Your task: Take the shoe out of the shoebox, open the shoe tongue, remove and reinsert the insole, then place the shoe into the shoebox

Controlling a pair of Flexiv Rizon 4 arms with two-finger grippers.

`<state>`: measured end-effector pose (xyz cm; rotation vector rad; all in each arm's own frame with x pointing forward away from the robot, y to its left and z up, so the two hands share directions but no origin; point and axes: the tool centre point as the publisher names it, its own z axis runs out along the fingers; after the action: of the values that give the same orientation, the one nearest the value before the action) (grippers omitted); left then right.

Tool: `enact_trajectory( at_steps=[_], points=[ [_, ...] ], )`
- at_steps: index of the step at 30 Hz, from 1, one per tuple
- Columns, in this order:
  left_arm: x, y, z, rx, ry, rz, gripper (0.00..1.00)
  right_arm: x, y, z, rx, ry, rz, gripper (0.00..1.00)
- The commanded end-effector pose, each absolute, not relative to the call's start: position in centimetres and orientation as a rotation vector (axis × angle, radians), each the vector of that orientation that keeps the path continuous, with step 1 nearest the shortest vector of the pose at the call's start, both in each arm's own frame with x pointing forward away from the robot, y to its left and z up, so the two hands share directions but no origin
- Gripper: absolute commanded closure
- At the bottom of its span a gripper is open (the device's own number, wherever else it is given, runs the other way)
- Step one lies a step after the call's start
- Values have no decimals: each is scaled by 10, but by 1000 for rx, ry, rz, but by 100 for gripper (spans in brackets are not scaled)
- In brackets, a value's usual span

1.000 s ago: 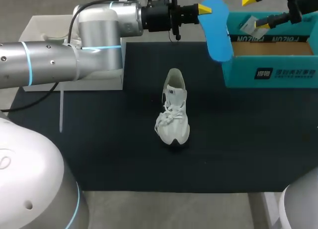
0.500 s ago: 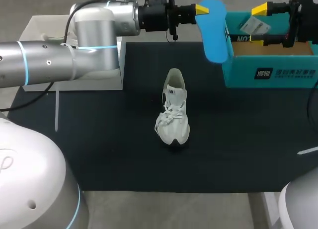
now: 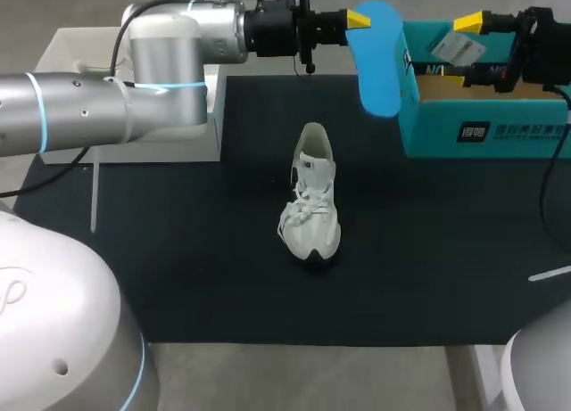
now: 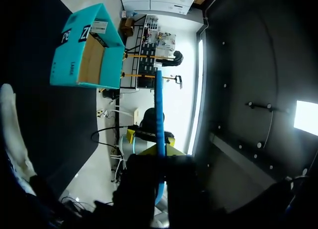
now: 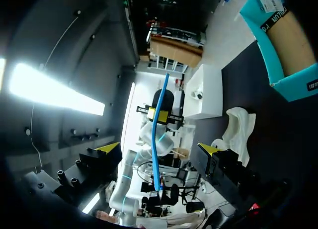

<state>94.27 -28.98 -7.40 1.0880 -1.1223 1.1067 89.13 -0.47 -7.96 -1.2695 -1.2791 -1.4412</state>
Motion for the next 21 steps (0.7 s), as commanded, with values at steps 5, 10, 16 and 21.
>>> enact_trajectory(
  at_steps=[5,10,16,21],
  points=[
    [943,-281,-76,1083,-1154,1152,100,892,-3,-74,-1272,-1261,-1474,0],
    [947,-273,-72,784,-1534,1839,100,892,-3,-74,-1272,-1261,-1474,0],
    [943,-270,-66,744,-1459,1900,100,892,-3,-74,-1272,-1261,-1474,0],
    [943,-270,-66,744,-1459,1900,100,892,-3,-74,-1272,-1261,-1474,0]
  ],
)
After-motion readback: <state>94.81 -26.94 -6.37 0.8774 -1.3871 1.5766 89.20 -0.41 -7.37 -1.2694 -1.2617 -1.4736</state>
